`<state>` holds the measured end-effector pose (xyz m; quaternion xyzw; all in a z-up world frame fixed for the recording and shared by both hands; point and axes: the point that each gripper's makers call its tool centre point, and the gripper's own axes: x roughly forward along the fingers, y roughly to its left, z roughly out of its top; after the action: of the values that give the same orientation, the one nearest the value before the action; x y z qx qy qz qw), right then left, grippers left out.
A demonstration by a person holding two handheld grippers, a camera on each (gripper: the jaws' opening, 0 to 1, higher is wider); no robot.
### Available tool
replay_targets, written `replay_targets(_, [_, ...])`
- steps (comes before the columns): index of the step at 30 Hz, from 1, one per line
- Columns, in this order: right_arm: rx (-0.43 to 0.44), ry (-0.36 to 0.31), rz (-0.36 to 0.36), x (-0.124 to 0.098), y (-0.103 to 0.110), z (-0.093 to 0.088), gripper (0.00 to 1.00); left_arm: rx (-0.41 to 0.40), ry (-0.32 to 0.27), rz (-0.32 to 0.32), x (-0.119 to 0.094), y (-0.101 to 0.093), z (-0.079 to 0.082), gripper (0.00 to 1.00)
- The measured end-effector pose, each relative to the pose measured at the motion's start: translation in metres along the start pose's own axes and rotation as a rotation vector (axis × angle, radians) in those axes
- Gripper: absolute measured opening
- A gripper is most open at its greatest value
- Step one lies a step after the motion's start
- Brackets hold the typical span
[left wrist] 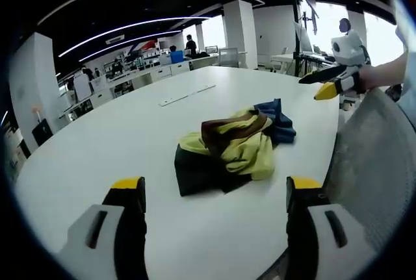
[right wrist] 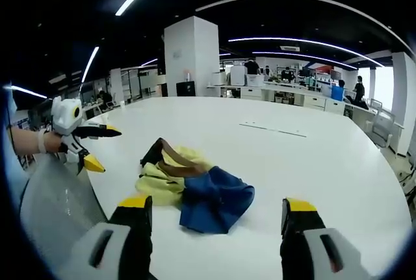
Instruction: Fold the garment on the visible template until the final outline fits inside the template.
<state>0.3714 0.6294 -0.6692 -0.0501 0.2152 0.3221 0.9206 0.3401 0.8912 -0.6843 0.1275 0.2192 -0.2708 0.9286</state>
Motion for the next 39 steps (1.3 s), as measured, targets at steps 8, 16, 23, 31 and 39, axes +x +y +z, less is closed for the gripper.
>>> replay_targets(8, [0.001, 0.003, -0.006, -0.0003, -0.0013, -0.0007, 0.81, 0.0, 0.003, 0.003, 0.0, 0.0007, -0.0007, 0.86])
replay_targets(16, [0.004, 0.0, -0.008, -0.0002, -0.0019, -0.0003, 0.81, -0.003, 0.005, 0.004, 0.0, 0.0013, -0.0013, 0.86])
replay_targets(23, [-0.016, 0.011, 0.004, 0.0011, 0.0022, -0.0014, 0.81, -0.008, 0.009, -0.003, 0.0004, -0.0001, -0.0024, 0.86])
replay_targets(31, [-0.01, 0.012, 0.003, 0.0009, 0.0015, -0.0017, 0.81, -0.002, 0.014, -0.008, 0.0008, -0.0014, -0.003, 0.86])
replay_targets(39, [-0.008, 0.016, 0.0, 0.001, 0.0003, -0.0025, 0.81, -0.005, 0.015, -0.009, 0.0012, -0.0012, -0.0037, 0.87])
